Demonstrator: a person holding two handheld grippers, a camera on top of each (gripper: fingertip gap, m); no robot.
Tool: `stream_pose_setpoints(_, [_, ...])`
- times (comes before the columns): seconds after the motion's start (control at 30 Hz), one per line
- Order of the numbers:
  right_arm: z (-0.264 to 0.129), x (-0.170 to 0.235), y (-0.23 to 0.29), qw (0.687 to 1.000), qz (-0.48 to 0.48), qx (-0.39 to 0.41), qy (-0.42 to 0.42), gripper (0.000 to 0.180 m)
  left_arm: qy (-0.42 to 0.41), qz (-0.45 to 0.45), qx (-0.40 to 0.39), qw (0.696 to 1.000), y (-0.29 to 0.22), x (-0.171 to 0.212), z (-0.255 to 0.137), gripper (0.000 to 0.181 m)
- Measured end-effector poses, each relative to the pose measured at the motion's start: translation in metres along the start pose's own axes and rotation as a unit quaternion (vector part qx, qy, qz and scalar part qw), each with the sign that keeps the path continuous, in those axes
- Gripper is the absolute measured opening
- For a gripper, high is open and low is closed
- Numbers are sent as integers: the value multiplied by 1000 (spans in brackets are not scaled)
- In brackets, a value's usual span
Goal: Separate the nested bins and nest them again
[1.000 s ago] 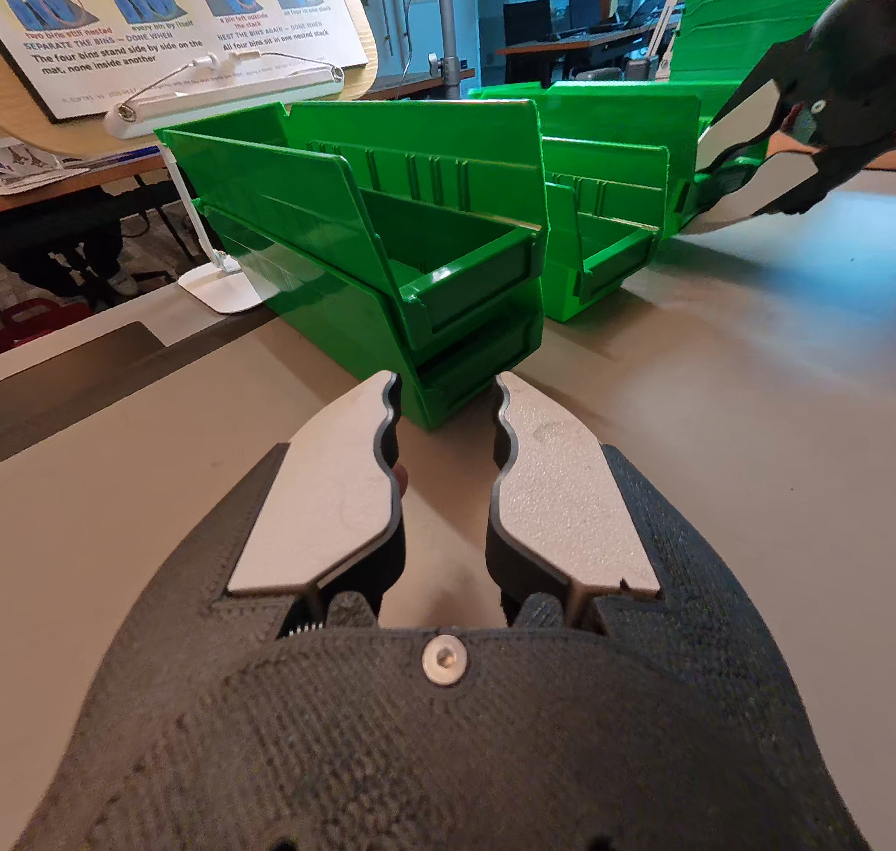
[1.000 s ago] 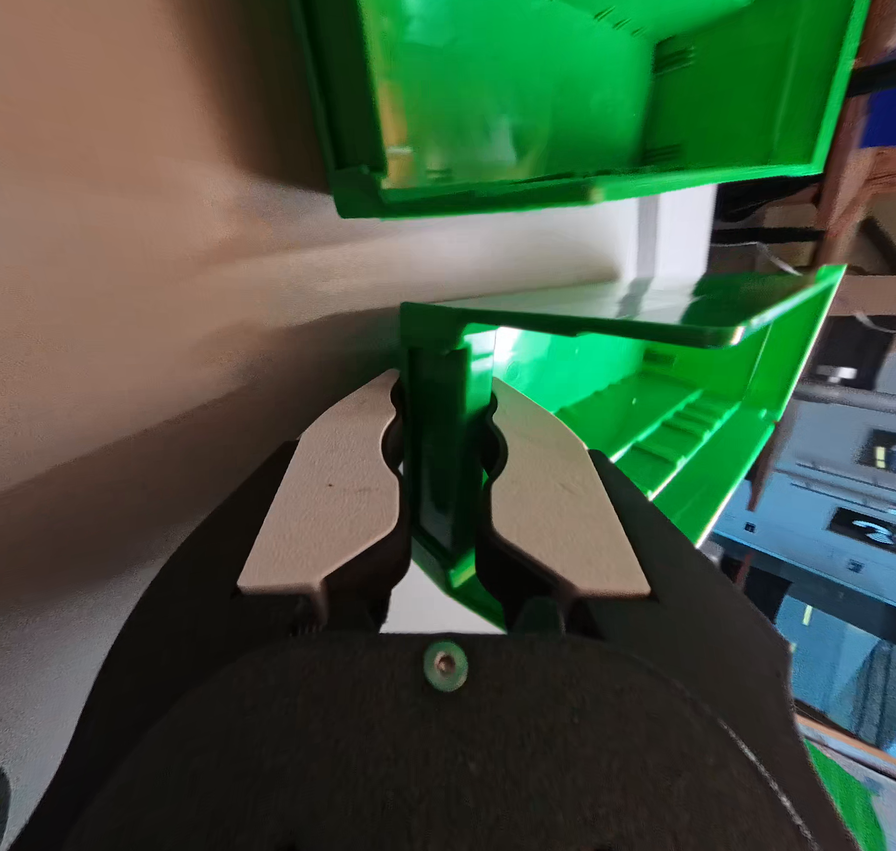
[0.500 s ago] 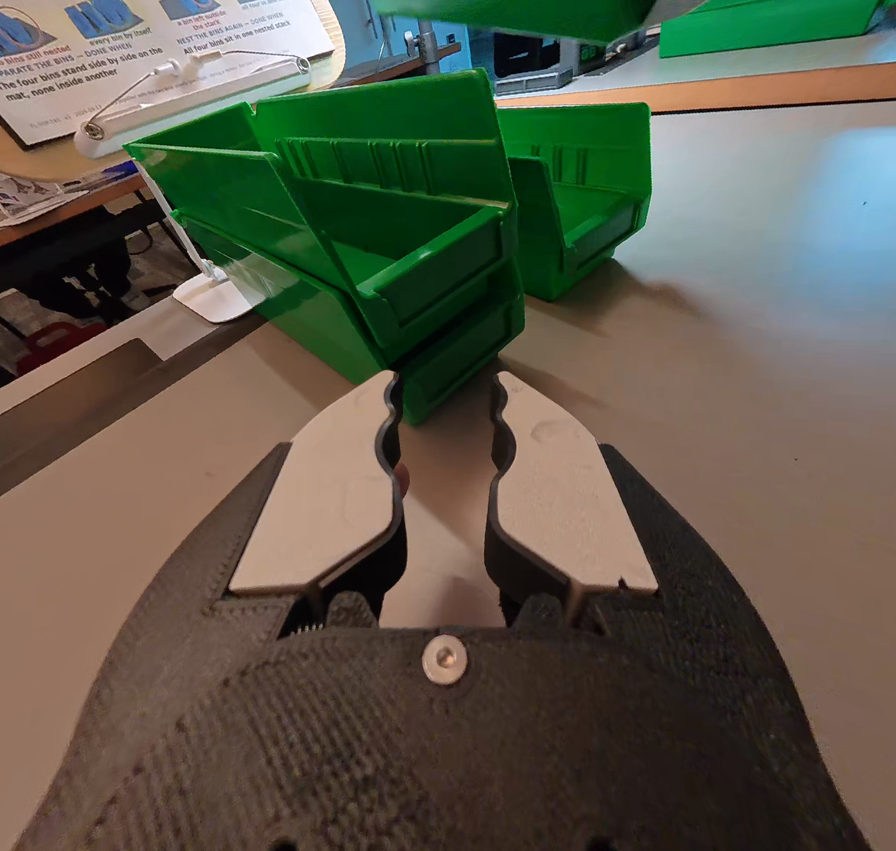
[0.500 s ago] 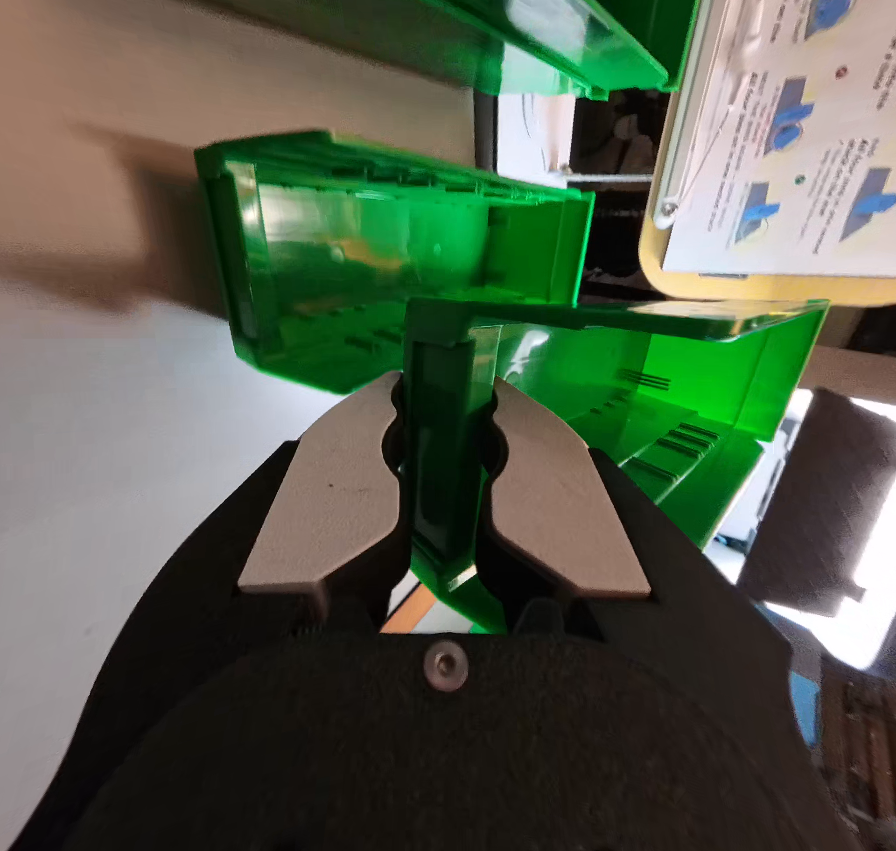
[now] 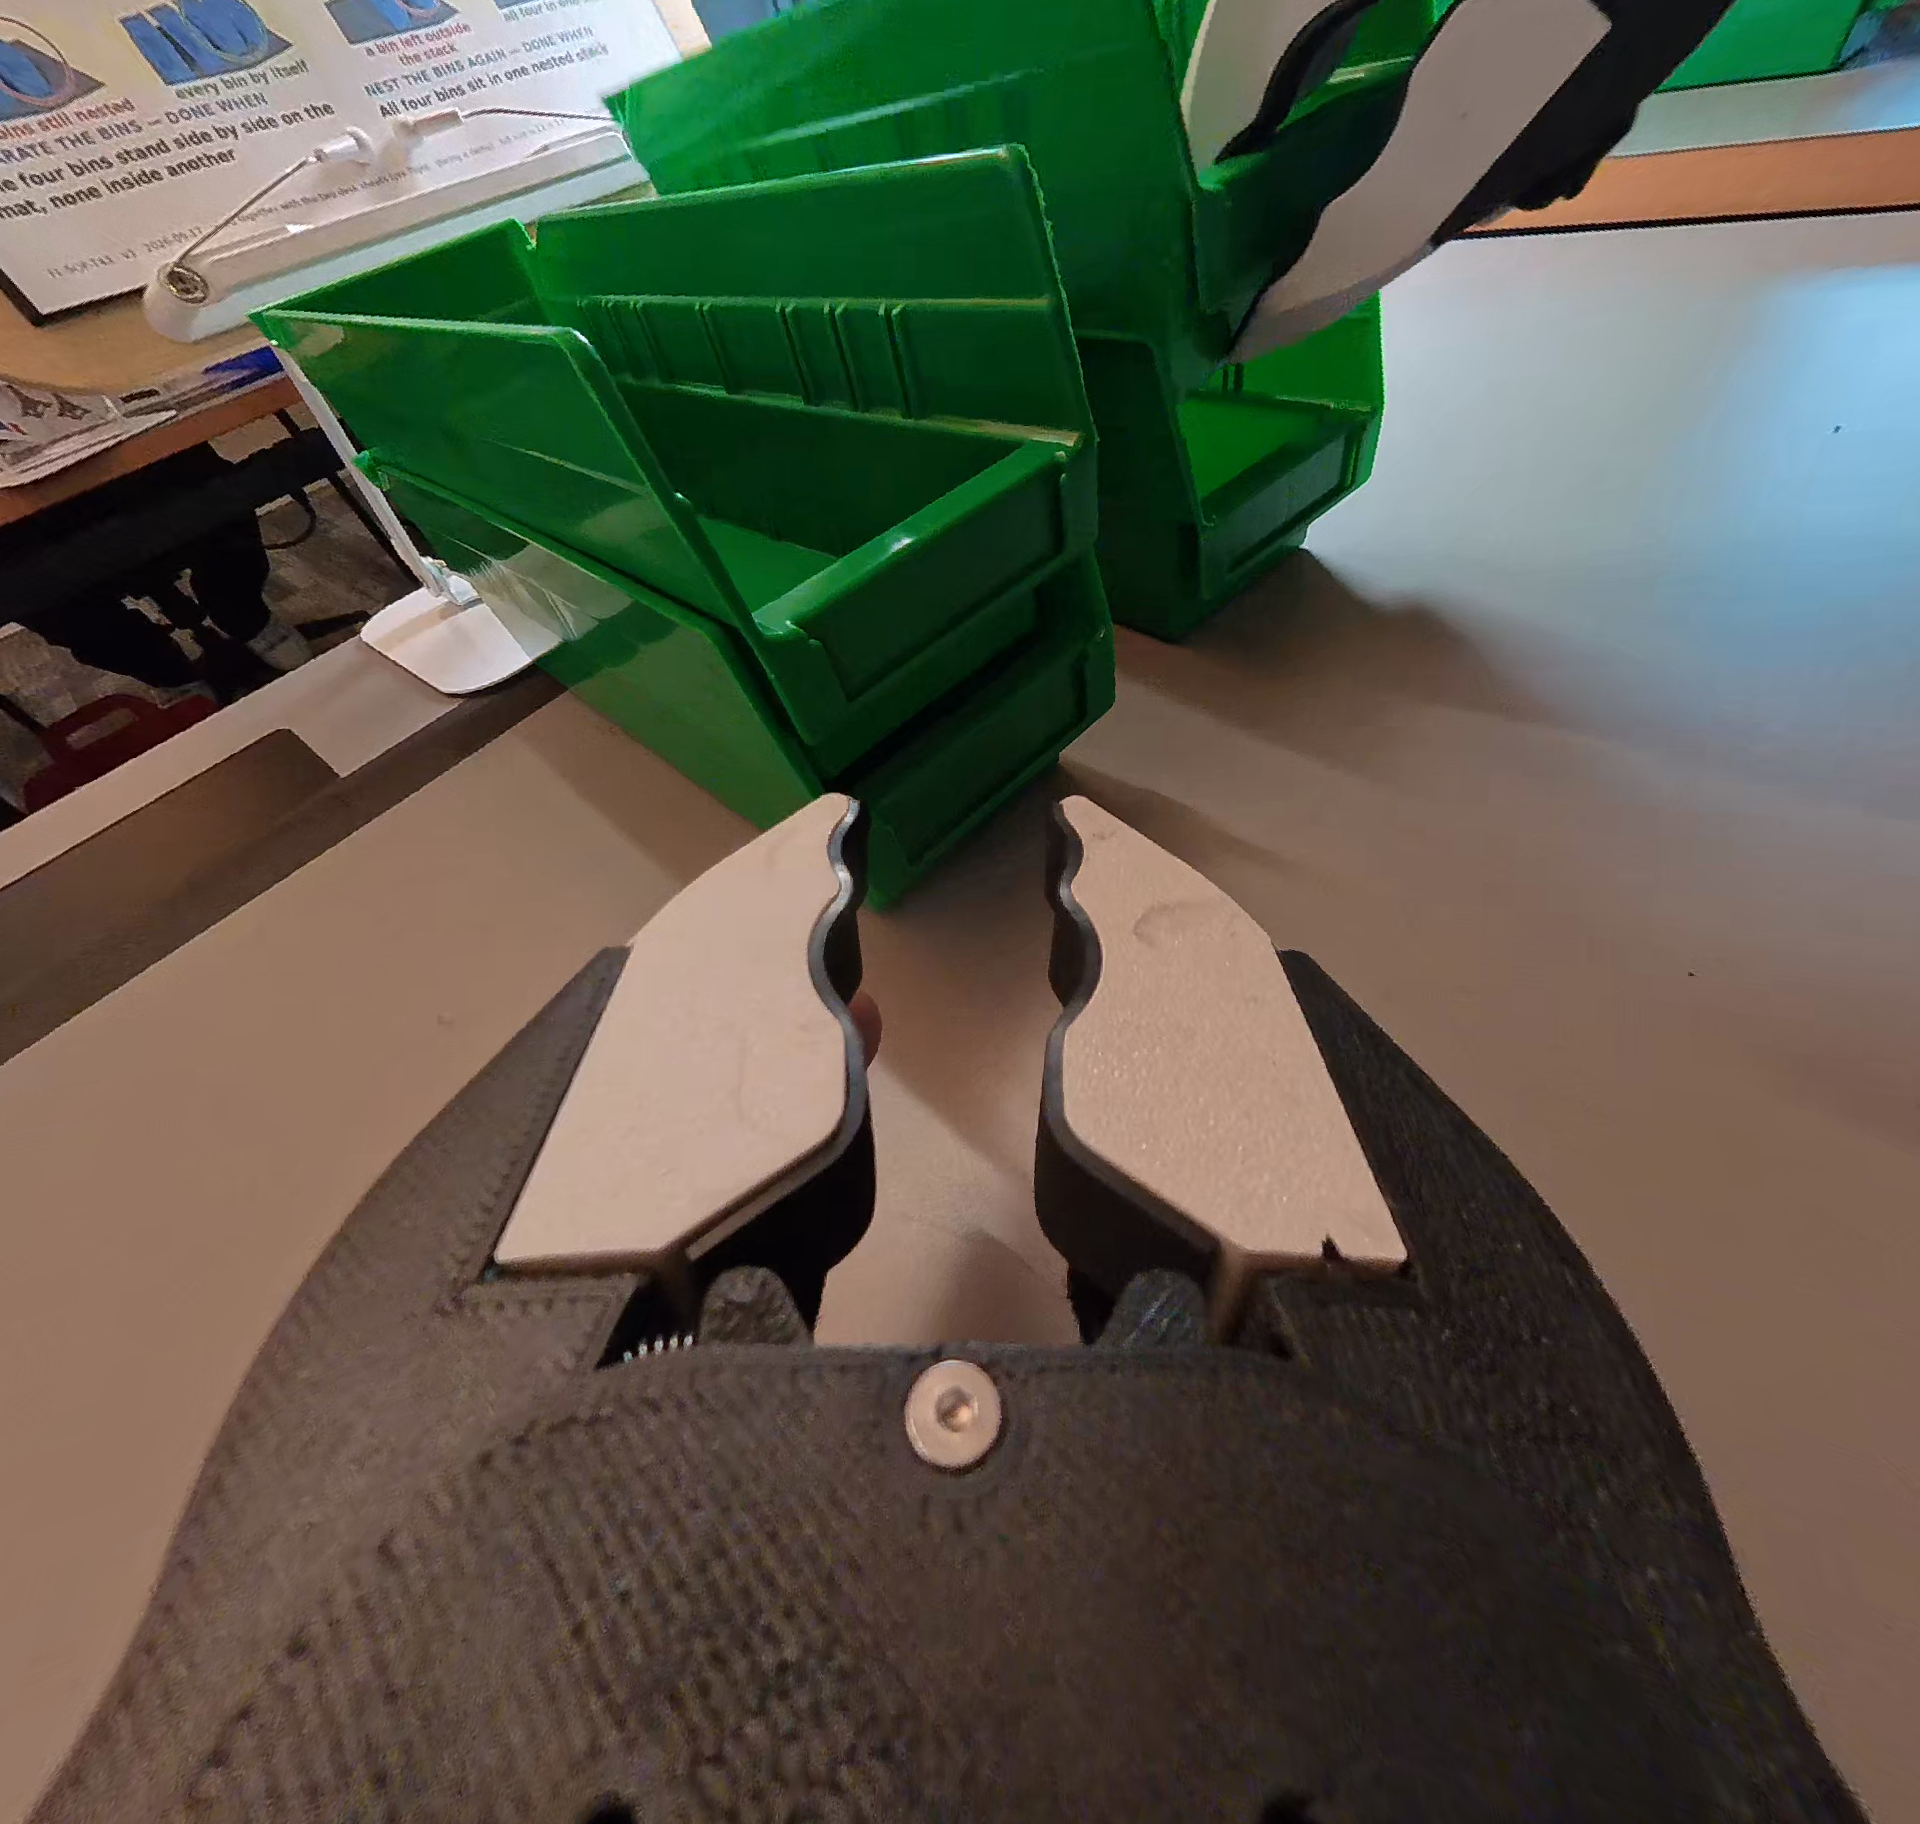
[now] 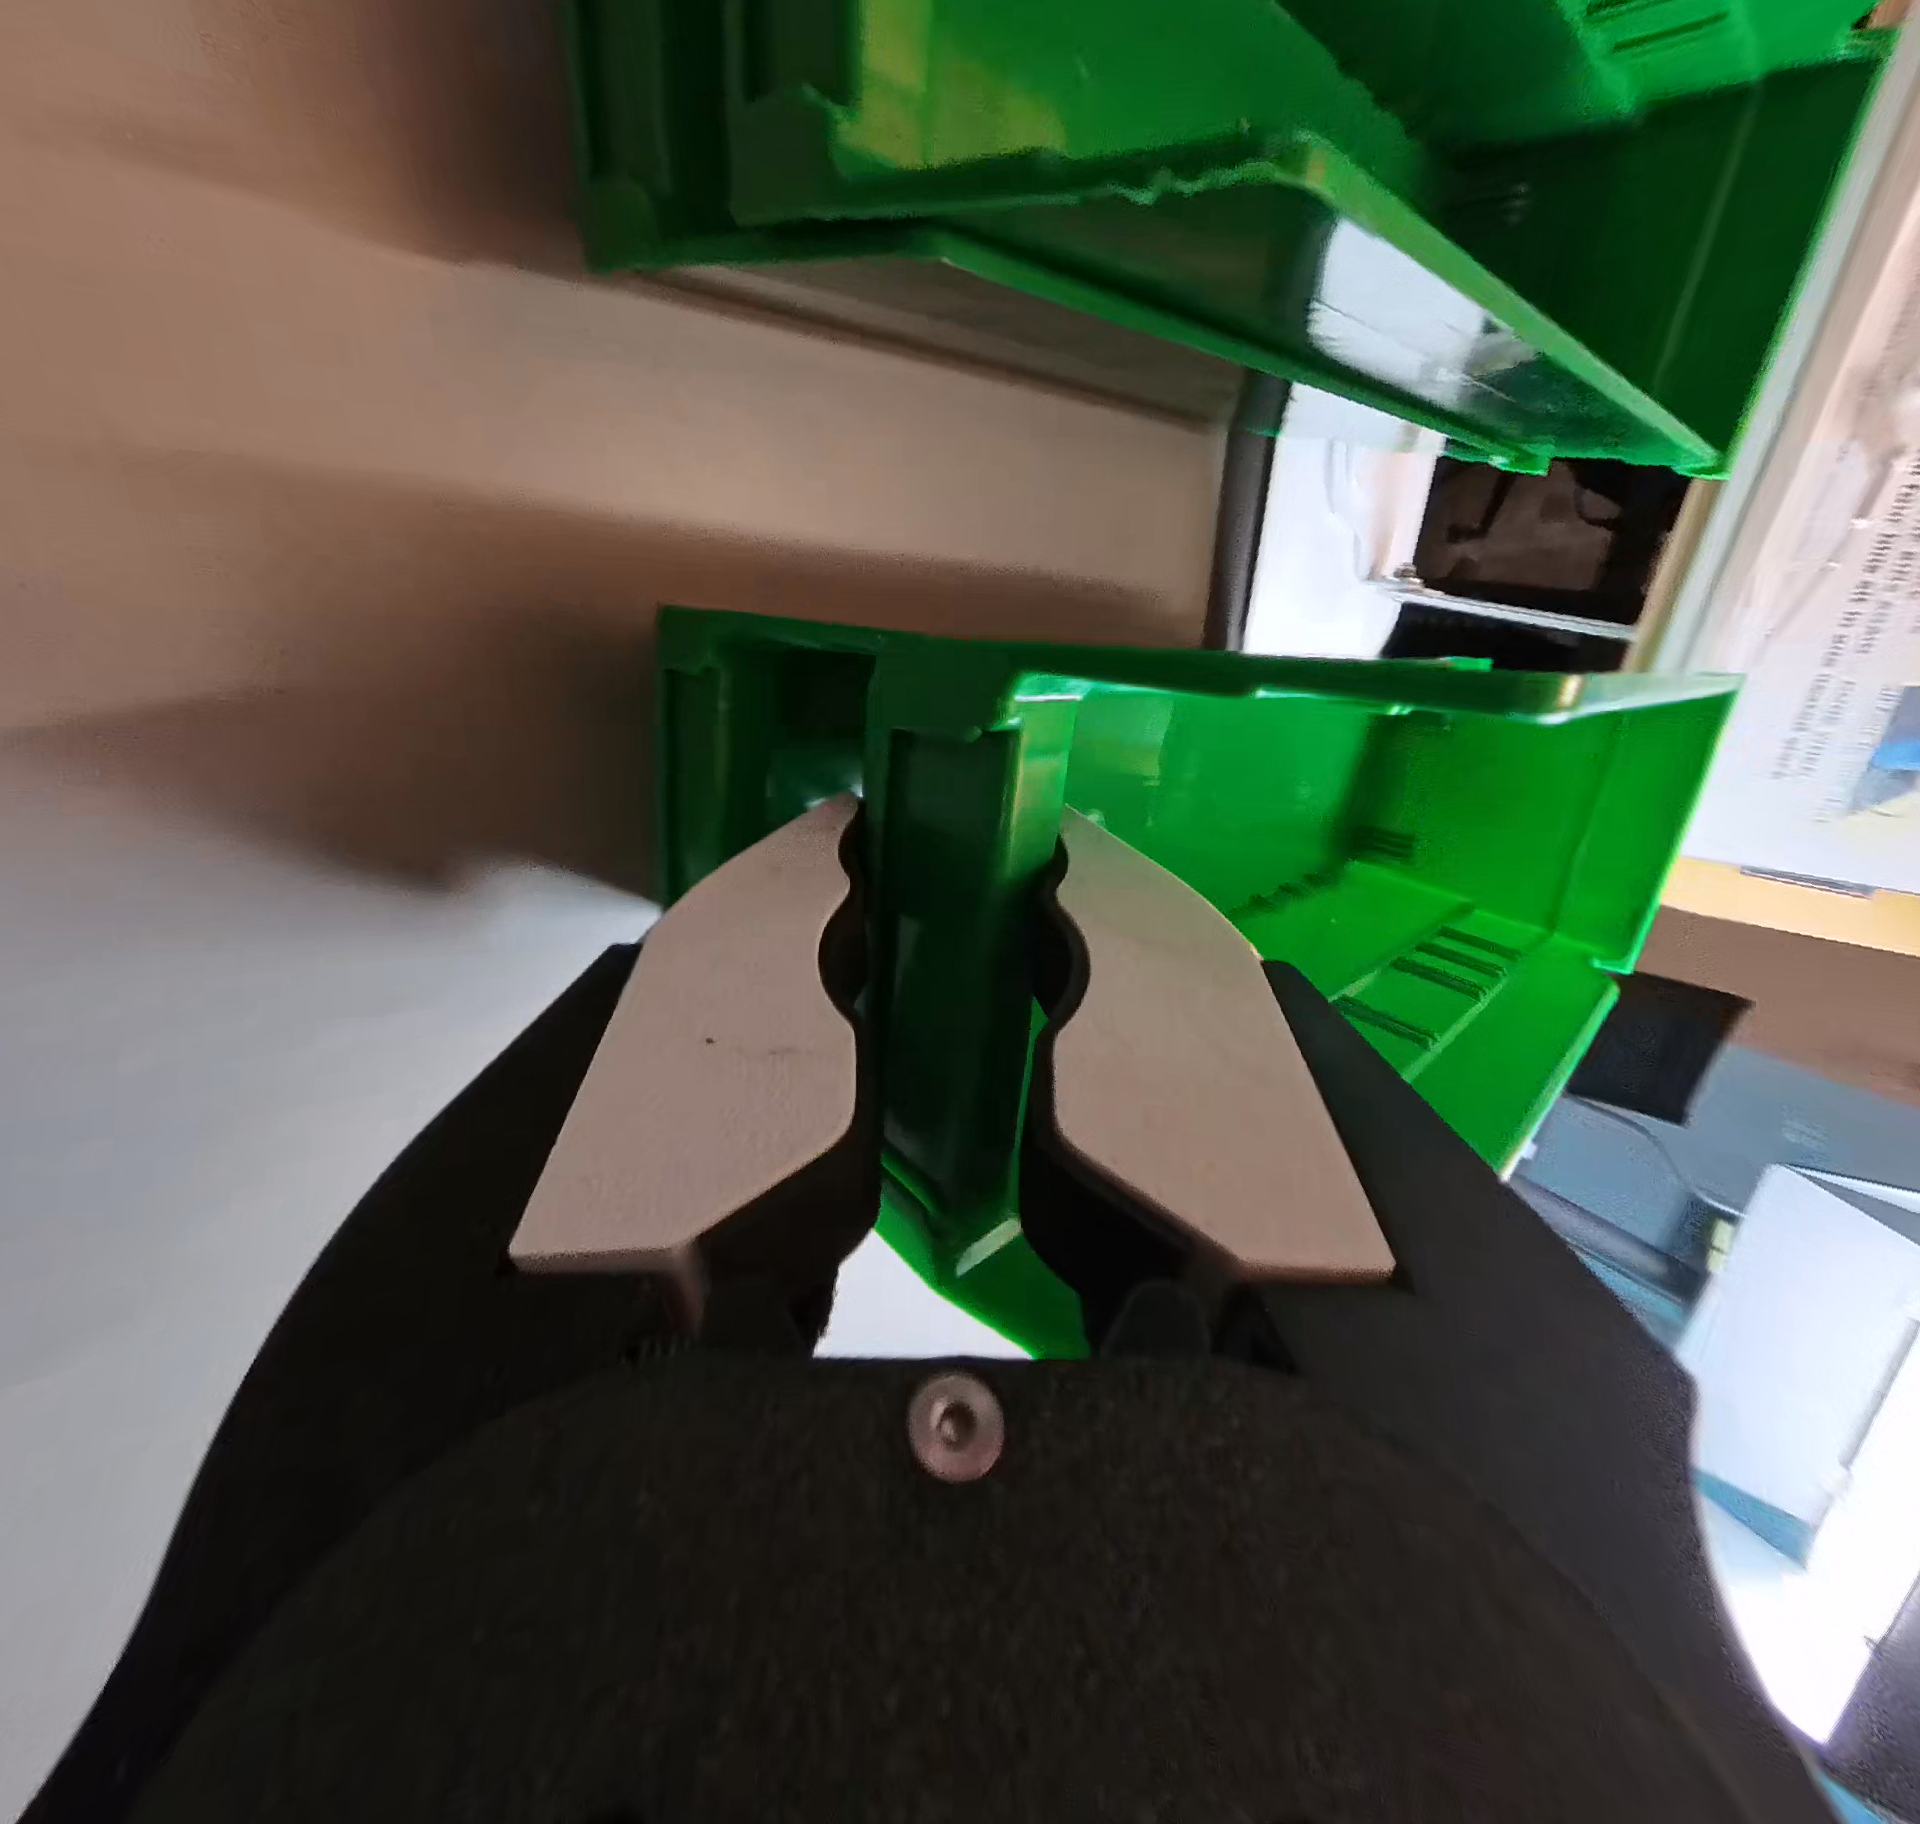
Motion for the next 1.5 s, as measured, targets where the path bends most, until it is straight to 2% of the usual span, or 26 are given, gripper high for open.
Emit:
stream_pose_setpoints(0.1, [6, 4, 7, 1000, -1, -7, 8, 29, 4, 3, 2, 1000, -1, 1, 1, 32])
stream_pose_setpoints(0.27, [29, 15, 15, 998, -33, 43, 15, 32, 8, 8, 1, 1000, -2, 2, 2, 32])
stream_pose_setpoints(0.37, [19, 10, 19, 998, -33, 56, 6, 47, 8, 6, 1, 1000, -1, 2, 1, 32])
stream_pose_setpoints(0.57, [-21, 8, 27, 993, 61, 54, -89, 52, 11, 5, 2, 1000, -1, 4, 3, 32])
stream_pose_setpoints(0.7, [-32, 18, 45, 965, 172, 41, -194, 49, 7, 8, -4, 1000, -1, 2, 1, 32])
stream_pose_setpoints(0.87, [-21, 30, 73, 926, 255, 39, -276, 47, 14, 26, -7, 1000, -3, 2, 3, 33])
stream_pose_setpoints(1.0, [-1, 39, 87, 911, 283, 51, -296, 47, 25, 38, 11, 999, -9, -10, 1, 34])
stream_pose_setpoints(1.1, [6, 41, 89, 913, 285, 38, -289, 46, 44, 96, 9, 994, -14, -22, 3, 41])
stream_pose_setpoints(1.23, [8, 41, 89, 906, 300, 26, -299, 44, 80, 262, -30, 961, -12, -46, 16, 48])
stream_pose_setpoints(1.33, [8, 41, 92, 906, 300, 24, -298, 43, 114, 338, -29, 934, -6, -65, 35, 51])
stream_pose_setpoints(1.4, [6, 42, 94, 907, 295, 29, -301, 43, 171, 377, 4, 910, -5, -67, 53, 56])
stream_pose_setpoints(1.5, [5, 44, 97, 909, 290, 27, -297, 43, 285, 403, 87, 866, -6, -46, 78, 69])
Point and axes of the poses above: each gripper's, where its closed fingertips meet, z out along the fingers, x out of its underside, y = z × x across the jaws, the point moved 7 cm from there along -z, back along the fingers, and after that the axes turned 11 degrees about z, right-handed, at the moved point
